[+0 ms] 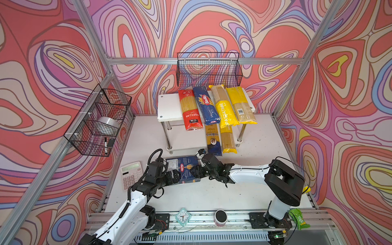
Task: Arrange pasta packages on shelves
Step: Rotate the pasta box at the center of the table, then pick up the pasta box from the center of the table.
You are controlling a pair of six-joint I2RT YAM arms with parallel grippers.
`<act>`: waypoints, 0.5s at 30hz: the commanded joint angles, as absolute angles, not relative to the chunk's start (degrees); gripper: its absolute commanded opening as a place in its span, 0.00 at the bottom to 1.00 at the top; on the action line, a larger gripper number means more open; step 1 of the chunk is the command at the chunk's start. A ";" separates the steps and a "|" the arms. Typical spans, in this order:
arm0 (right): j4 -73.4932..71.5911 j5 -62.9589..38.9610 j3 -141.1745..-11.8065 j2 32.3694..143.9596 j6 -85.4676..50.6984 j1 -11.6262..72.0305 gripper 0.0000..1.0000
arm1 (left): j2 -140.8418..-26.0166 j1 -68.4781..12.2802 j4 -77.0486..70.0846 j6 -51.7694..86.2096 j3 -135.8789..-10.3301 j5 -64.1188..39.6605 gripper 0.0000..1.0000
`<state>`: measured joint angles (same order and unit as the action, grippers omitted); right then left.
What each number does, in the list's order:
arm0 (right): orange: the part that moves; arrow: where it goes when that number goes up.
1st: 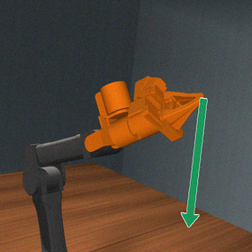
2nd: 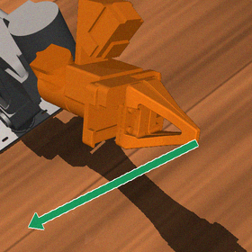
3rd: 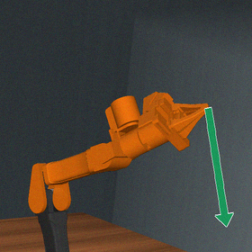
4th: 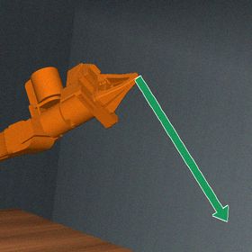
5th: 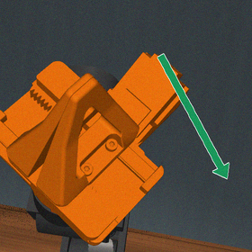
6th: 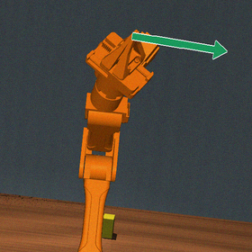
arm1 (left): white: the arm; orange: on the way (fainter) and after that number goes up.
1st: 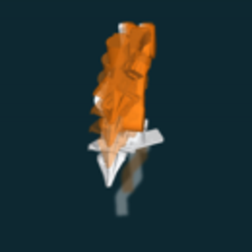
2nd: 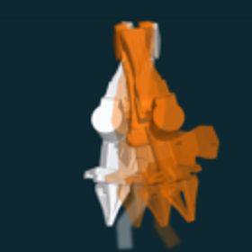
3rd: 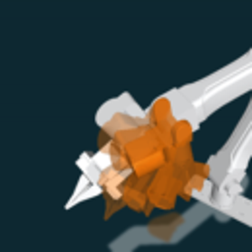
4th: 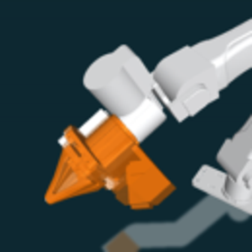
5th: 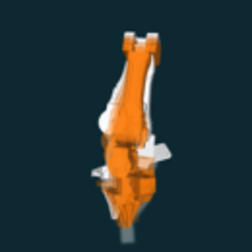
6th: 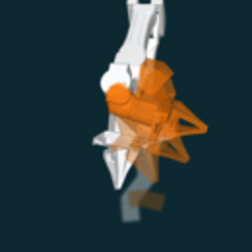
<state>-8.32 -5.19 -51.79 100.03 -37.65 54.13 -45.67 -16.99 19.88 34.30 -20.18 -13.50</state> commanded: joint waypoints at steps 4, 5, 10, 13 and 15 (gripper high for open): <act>-16.13 -10.46 -52.04 100.81 -39.28 54.68 0.65 | -42.71 -18.60 15.82 34.21 -19.64 -17.09 1.00; -16.80 -10.63 -52.08 100.84 -39.35 54.73 0.65 | -42.19 -18.69 15.56 34.26 -19.67 -17.33 1.00; -20.41 -14.53 -54.20 102.65 -40.82 54.70 0.65 | -41.44 -18.74 11.35 34.35 -20.39 -19.31 1.00; -21.36 -16.20 -55.97 103.57 -41.41 54.73 0.64 | -42.70 -19.03 11.51 33.80 -22.61 -20.33 1.00; -23.61 -16.17 -55.59 103.51 -42.64 54.75 0.64 | -43.30 -19.47 11.27 33.09 -23.81 -20.88 1.00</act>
<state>-14.81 -6.96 -53.47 102.89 -40.29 52.60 -43.00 -17.69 19.53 34.13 -19.99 -13.26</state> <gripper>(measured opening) 0.642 0.994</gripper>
